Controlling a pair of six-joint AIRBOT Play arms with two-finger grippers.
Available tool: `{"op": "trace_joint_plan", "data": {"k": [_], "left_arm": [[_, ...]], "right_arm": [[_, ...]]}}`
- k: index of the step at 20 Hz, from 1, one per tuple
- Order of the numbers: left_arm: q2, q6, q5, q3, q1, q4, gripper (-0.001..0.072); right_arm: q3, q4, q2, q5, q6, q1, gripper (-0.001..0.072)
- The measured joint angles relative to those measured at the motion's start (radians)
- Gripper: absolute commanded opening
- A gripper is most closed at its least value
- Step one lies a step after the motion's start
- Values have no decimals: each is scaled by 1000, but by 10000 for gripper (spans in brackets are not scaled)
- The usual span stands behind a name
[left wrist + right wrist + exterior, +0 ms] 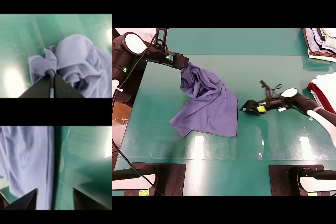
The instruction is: Fold the shirts.
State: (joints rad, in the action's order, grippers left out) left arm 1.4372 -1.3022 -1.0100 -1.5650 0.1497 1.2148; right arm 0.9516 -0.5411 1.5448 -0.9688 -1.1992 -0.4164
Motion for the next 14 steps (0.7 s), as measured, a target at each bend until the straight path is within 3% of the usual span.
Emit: {"op": "trace_joint_plan", "data": {"k": [2, 3, 5, 10, 14], "left_arm": [[-1, 0, -4, 0, 0, 0, 30], [-1, 1, -7, 0, 0, 1, 30], [-1, 1, -17, 0, 0, 1, 30], [-29, 0, -37, -6, 0, 43, 30], [-139, -4, 9, -50, -1, 163, 30]], "right_arm": [[63, 25, 69, 4, 6, -46, 426], [91, 31, 98, 5, 7, -63, 374], [141, 24, 147, 17, 10, -86, 11], [248, -60, 155, 13, 2, -65, 12], [398, -276, 26, -50, -94, 43, 12]]}}
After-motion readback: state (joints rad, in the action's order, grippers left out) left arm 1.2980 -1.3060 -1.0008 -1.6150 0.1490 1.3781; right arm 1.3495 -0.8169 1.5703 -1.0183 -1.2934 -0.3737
